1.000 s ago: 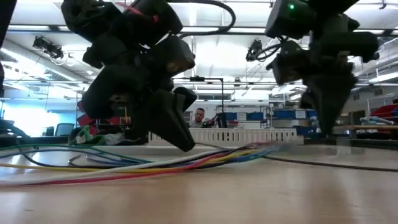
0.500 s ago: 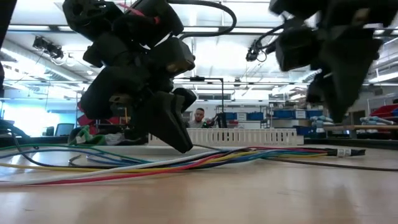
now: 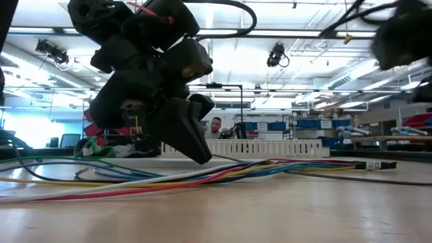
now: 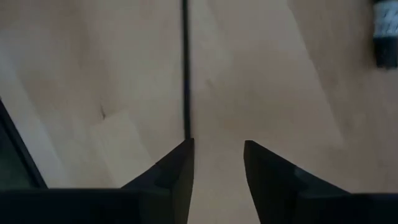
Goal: Ziptie cables
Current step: Wrap the black zip tie around the cables
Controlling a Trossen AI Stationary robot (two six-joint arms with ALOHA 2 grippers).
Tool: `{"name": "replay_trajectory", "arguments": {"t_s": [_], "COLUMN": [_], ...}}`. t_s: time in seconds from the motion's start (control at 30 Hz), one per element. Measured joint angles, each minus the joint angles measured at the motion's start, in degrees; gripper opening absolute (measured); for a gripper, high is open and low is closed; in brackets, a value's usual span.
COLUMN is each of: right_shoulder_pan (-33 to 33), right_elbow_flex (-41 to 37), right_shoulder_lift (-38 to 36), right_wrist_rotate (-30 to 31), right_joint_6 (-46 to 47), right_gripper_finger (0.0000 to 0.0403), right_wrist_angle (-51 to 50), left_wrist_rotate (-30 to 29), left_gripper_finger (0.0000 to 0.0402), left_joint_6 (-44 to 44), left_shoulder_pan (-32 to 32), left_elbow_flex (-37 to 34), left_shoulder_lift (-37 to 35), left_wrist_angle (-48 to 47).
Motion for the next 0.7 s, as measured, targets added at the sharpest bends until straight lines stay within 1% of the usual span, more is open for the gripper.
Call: {"name": "replay_trajectory", "arguments": {"t_s": [0.1, 0.17, 0.33, 0.43, 0.5, 0.7], "right_shoulder_pan": [4.84, 7.74, 13.17, 15.62, 16.53, 17.75], "right_elbow_flex": [0.00, 0.00, 0.00, 0.02, 0.02, 0.28], "right_shoulder_lift": [0.00, 0.00, 0.57, 1.98, 3.44, 9.72], "right_wrist_rotate": [5.94, 8.08, 10.94, 13.50, 14.43, 14.70], "right_joint_6": [-0.46, -2.28, -2.63, -3.62, -4.28, -4.85], "right_gripper_finger": [0.0133, 0.0133, 0.0133, 0.0127, 0.0120, 0.0095], "right_wrist_angle": [-0.26, -0.53, -0.77, -0.90, -0.74, -0.92], "left_wrist_rotate": [-0.10, -0.13, -0.17, -0.16, -0.16, -0.20], "left_gripper_finger": [0.0000, 0.0000, 0.0000, 0.0000, 0.0000, 0.0000], "left_joint_6": [0.00, 0.00, -0.51, -0.74, -1.12, -3.60], "left_shoulder_pan": [0.19, 0.50, 0.95, 0.94, 1.00, 1.04], "left_elbow_flex": [0.00, 0.00, 0.00, 0.00, -0.04, -0.04], "left_shoulder_lift": [0.00, 0.00, -0.04, -0.04, -0.04, -0.07], "left_wrist_angle": [0.02, 0.00, -0.08, 0.04, 0.57, 2.12]}}
